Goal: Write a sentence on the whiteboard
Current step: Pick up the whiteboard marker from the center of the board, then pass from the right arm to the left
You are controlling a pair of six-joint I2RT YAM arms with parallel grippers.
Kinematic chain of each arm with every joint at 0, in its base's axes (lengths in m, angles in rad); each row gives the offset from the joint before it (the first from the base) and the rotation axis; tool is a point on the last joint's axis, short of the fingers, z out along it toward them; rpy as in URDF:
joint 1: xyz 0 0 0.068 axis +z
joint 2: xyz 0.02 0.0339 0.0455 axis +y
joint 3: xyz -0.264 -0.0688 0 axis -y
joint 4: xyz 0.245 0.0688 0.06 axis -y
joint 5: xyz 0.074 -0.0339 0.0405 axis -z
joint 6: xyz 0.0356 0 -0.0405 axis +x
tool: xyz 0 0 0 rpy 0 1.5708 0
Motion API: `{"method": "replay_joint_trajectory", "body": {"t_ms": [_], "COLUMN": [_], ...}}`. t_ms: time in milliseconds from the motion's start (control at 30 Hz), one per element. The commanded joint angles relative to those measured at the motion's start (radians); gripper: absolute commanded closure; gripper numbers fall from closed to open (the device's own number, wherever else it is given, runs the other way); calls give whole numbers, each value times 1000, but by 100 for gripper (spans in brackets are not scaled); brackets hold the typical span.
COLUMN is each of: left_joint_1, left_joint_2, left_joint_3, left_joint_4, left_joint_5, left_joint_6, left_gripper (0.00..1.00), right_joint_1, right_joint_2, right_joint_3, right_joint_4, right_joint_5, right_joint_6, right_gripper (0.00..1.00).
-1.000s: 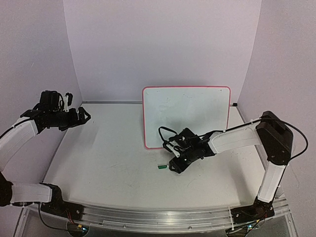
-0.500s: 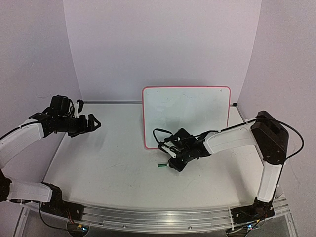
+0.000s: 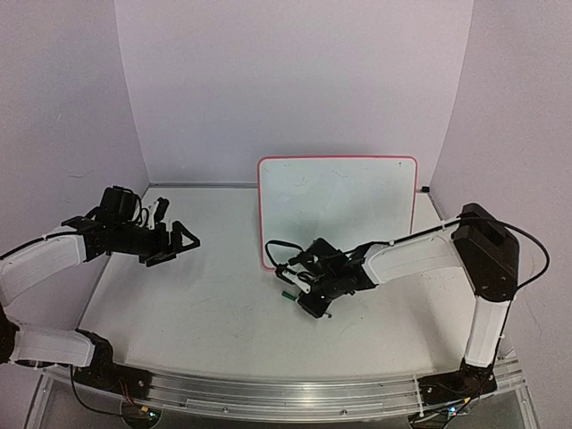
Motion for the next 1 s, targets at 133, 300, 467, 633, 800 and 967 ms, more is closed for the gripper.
{"method": "replay_joint_trajectory", "body": {"t_ms": [133, 300, 467, 633, 800, 967], "left_joint_1": [-148, -216, -258, -273, -303, -345], "left_joint_2": [21, 68, 91, 124, 158, 182], "left_joint_3": [-24, -4, 7, 2, 6, 26], "left_joint_4": [95, 157, 228, 243, 257, 298], "left_joint_5": [147, 216, 253, 257, 270, 276], "left_joint_6": [-213, -304, -376, -406, -422, -444], "left_gripper": [1, 1, 4, 24, 35, 33], "right_joint_1": [118, 191, 242, 278, 305, 319], "right_joint_2": [-188, -206, -197, -194, -190, -174], "right_joint_3": [38, 89, 137, 166, 184, 202], "right_joint_4": [3, 2, 3, 2, 1, 1], "right_joint_5": [113, 210, 277, 314, 336, 345], "right_joint_6": [24, -3, -41, -70, -92, -106], "right_gripper": [100, 100, 100, 100, 100, 100]}}
